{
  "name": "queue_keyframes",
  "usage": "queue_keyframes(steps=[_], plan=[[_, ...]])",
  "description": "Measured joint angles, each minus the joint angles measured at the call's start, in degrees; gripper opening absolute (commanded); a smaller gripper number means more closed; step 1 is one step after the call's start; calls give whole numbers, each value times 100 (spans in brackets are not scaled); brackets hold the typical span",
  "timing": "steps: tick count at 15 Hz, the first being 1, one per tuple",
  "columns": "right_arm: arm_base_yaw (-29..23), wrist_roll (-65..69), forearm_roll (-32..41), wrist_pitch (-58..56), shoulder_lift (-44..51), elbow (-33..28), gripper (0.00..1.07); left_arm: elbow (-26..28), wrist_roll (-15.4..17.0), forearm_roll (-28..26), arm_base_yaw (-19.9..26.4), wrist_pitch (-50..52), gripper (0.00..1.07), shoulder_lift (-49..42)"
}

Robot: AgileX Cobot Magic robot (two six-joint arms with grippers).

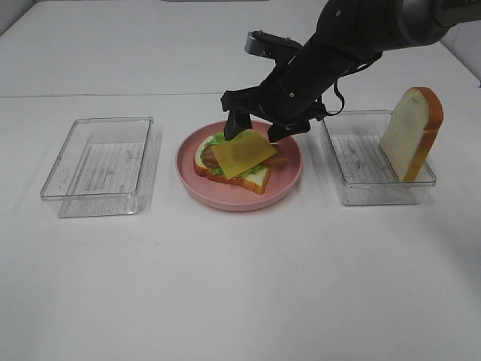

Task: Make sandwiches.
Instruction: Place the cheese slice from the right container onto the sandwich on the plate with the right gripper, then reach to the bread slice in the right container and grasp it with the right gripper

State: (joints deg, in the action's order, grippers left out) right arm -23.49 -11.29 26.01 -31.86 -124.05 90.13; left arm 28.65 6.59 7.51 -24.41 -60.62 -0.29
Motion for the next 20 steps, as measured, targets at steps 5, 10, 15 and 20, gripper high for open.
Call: queue_keyframes(steps=[5,10,15,20], plan=[[0,132,-447,-103,447,0,78,0,0,0,0,0,72,0],[0,1129,-1942,-298,1175,0,78,0,0,0,0,0,72,0],[246,1954,-3352,-1146,1799,0,78,0,0,0,0,0,72,0],[1318,1982,-3443,-1874,1988,0,78,0,0,0,0,0,72,0]])
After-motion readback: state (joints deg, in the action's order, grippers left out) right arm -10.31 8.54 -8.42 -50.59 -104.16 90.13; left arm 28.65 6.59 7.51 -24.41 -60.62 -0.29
